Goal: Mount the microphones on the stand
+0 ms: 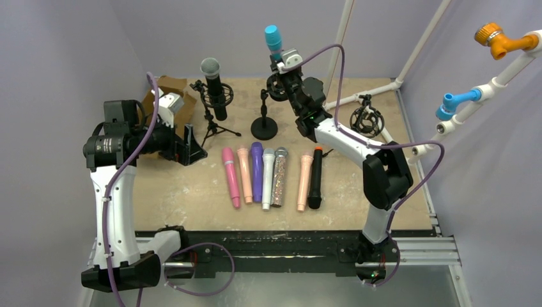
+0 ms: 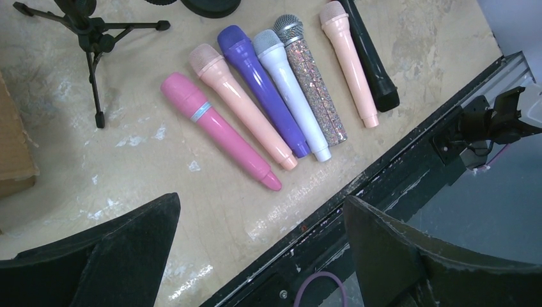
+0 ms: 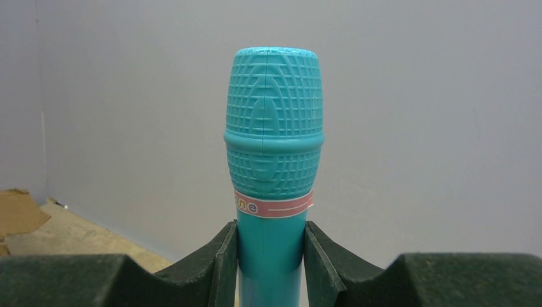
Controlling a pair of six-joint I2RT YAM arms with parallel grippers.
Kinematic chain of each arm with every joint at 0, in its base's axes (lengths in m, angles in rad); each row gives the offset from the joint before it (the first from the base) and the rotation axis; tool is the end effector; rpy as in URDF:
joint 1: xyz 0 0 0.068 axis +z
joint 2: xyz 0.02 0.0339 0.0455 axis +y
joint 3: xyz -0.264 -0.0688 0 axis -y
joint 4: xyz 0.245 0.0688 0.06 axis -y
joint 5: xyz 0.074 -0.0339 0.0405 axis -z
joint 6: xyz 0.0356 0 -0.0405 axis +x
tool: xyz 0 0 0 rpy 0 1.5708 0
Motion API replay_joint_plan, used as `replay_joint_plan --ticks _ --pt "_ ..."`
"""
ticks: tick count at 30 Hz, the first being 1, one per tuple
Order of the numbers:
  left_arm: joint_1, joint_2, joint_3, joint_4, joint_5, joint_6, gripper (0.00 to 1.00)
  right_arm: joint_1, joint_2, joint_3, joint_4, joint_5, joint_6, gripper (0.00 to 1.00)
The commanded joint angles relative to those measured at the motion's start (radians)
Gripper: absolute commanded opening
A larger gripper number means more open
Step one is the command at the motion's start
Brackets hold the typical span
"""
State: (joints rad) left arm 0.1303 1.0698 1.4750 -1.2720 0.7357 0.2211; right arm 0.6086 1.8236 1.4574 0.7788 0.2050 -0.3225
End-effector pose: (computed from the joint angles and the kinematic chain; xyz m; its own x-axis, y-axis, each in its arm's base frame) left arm 0.1614 -0.0029 0.4203 -0.6641 0.0770 -0.7437 0.4920 0.7940 -0.3572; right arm 0.3619 0.2433 0.3811 0.4409 -0.0709 -0.8947 -0.2815 0.9356 -0.2129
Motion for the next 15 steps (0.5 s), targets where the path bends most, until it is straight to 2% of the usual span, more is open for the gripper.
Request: replay_joint_plan --ticks 1,15 --pt "-0.004 -0.004 -0.008 0.036 0.0 0.019 1.0 0.002 0.001 -0.024 0.1 -0.035 0.014 0.0" --pt "-0.004 -0.008 -0.033 0.049 -0.012 0.024 1.0 0.003 0.029 -0.068 0.147 -0.044 -0.029 0.0"
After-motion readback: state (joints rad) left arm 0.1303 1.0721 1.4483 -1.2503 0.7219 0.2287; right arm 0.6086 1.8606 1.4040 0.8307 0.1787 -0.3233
